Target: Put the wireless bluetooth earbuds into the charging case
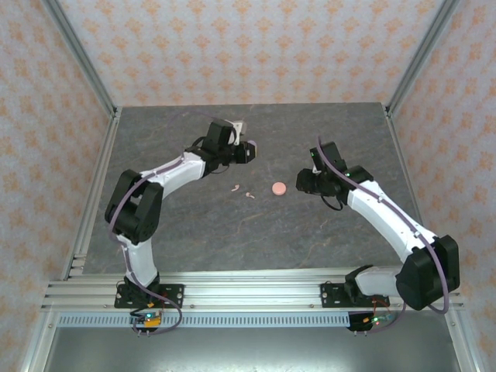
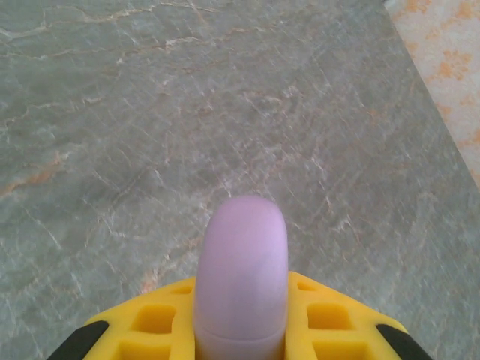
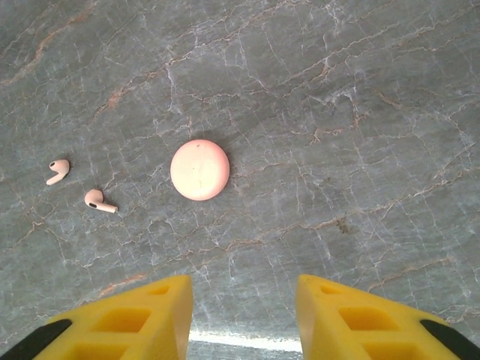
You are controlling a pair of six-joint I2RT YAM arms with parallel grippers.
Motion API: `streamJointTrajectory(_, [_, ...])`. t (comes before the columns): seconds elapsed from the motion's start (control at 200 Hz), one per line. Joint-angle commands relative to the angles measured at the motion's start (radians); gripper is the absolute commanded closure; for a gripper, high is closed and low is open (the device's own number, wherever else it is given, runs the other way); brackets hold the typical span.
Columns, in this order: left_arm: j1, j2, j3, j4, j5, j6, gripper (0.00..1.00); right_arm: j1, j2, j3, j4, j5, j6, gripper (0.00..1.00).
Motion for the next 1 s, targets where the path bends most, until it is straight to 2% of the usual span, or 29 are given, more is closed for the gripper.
streamJointTrajectory(0.0, [0.015,0.085,0.116,-0.079,0.016,-0.017,1.00,-0.001,-0.029,-0.025,0.018,0.000,0.017,0.58])
streamJointTrajectory(0.375, [0.029,0.360,0.441,-0.232,-0.016,-0.017,1.00,0.000,-0.050,-0.058,0.014,-0.018,0.044,0.58])
streamJointTrajectory(0.686, [0.033,0.508,0.610,-0.343,-0.019,-0.012,0.97,-0.001,-0.049,-0.076,0.010,-0.016,0.050,0.58])
streamJointTrajectory(0.996, [0.034,0.557,0.652,-0.389,-0.058,-0.012,0.81,-0.001,-0.061,-0.086,0.002,-0.004,0.055,0.58])
